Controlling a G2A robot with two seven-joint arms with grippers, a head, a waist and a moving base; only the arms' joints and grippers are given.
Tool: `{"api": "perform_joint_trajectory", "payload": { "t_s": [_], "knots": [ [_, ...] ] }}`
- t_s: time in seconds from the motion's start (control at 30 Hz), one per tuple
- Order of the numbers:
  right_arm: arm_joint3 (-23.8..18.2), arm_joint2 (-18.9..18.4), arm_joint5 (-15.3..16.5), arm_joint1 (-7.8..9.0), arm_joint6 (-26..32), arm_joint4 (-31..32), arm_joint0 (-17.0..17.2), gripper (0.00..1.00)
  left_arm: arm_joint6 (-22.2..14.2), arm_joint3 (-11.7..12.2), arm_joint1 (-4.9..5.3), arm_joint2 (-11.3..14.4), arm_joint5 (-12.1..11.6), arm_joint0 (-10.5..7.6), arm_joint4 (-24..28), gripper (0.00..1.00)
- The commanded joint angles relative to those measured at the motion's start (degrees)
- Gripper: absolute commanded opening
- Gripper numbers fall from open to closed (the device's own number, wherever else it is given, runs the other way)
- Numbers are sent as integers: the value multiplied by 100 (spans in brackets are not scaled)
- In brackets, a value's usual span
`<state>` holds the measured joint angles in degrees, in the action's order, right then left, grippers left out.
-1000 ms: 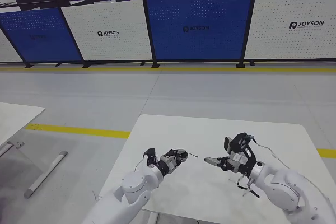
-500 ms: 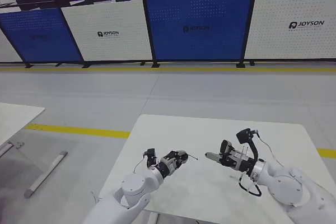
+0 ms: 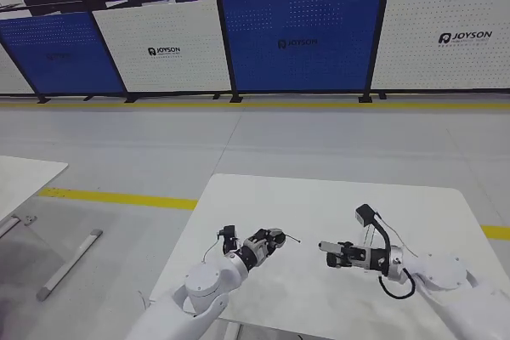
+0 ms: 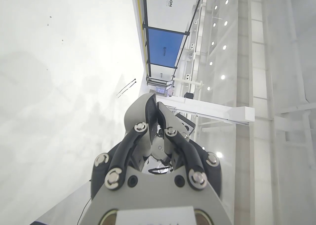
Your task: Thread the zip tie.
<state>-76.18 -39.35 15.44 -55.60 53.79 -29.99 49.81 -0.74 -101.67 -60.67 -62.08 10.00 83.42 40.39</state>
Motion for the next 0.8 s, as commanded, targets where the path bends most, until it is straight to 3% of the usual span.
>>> {"api": "perform_joint_trajectory", "payload": {
  "t_s": [0.0, 0.4, 0.47, 0.6, 0.77],
  "knots": [
    [18, 2, -1, -4, 36, -3, -16, 100, 0, 0, 0, 0, 0, 0, 0, 0],
    [19, -1, -12, -6, 5, -11, 0, 100, 0, 0, 0, 0, 0, 0, 0, 0],
    [22, -1, -264, -26, 28, -155, 54, 100, 0, 0, 0, 0, 0, 0, 0, 0],
    [47, 184, -1199, -172, -167, -1, -185, 100, 0, 0, 0, 0, 0, 0, 0, 0],
    [195, 470, -1228, -456, -93, -150, -491, 100, 0, 0, 0, 0, 0, 0, 0, 0]
  ]
}}
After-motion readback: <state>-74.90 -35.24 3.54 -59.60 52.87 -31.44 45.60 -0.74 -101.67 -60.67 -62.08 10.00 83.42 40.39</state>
